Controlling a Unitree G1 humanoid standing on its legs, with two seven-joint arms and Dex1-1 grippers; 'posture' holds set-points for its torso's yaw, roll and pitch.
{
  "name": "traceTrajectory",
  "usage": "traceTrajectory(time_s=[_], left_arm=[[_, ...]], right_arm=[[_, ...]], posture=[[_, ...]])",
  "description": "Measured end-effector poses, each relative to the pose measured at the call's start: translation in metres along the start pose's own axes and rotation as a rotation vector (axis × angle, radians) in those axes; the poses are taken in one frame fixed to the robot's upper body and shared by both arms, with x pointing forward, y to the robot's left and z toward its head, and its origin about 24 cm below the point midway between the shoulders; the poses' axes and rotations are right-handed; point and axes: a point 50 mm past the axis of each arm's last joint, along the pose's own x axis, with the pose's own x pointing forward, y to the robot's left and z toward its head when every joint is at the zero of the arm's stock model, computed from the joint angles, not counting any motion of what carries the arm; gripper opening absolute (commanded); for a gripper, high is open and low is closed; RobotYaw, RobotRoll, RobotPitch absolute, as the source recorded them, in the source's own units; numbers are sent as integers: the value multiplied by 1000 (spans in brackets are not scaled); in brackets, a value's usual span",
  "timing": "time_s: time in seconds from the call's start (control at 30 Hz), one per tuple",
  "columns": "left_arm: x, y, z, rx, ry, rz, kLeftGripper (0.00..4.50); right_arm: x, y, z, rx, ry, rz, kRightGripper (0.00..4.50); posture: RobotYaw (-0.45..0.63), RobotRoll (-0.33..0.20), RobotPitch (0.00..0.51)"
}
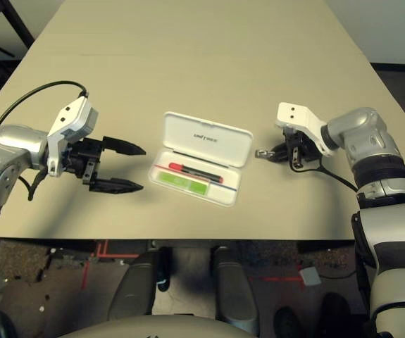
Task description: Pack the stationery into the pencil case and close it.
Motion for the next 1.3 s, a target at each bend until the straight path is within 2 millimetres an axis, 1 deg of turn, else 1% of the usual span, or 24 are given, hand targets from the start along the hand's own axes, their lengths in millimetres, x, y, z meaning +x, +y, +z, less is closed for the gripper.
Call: traceTrajectory(time_s=[0.13, 0.33, 0.43, 0.47, 0.5, 0.57, 0.67, 0.77, 0.87, 1.13, 1.3], left_arm=[[0, 0, 0, 7, -4, 1, 4500], [-2, 3, -6, -10, -18, 8, 4500], [-3, 2, -7, -9, -18, -16, 4500], [-3, 2, -7, -8, -21, -18, 4500], [-3, 3, -7, -7, -26, -18, 4500], [-2, 5, -7, -3, -45, -17, 4500], [1, 8, -5, 13, -76, -19, 4500], [1, 11, -5, 15, -87, -13, 4500], [1, 11, -4, 23, -90, -15, 4500], [4, 14, -1, 36, -115, -21, 4500], [6, 14, 2, 49, -128, -27, 4500]], right_arm=[[-9, 6, 0, -6, 3, 39, 263], [-45, 22, -4, 17, 26, 42, 263], [-62, 38, 5, 31, 37, 75, 263], [-65, 43, 12, 26, 30, 85, 263], [-65, 47, 17, 21, 23, 102, 263], [-61, 58, 26, 17, 13, 157, 263], [-48, 74, 35, 19, 2, 235, 263], [-37, 83, 41, 22, -8, 255, 263], [-27, 86, 47, 12, -37, 248, 263], [9, 91, 60, -21, -110, 276, 263], [18, 90, 62, -31, -104, 274, 263]], posture=[[176, 0, 187], [156, 0, 184], [156, 0, 184], [134, 0, 182], [134, 0, 182], [130, 0, 182], [130, 0, 180], [130, 0, 180], [121, 0, 181], [133, 0, 183], [140, 0, 185]])
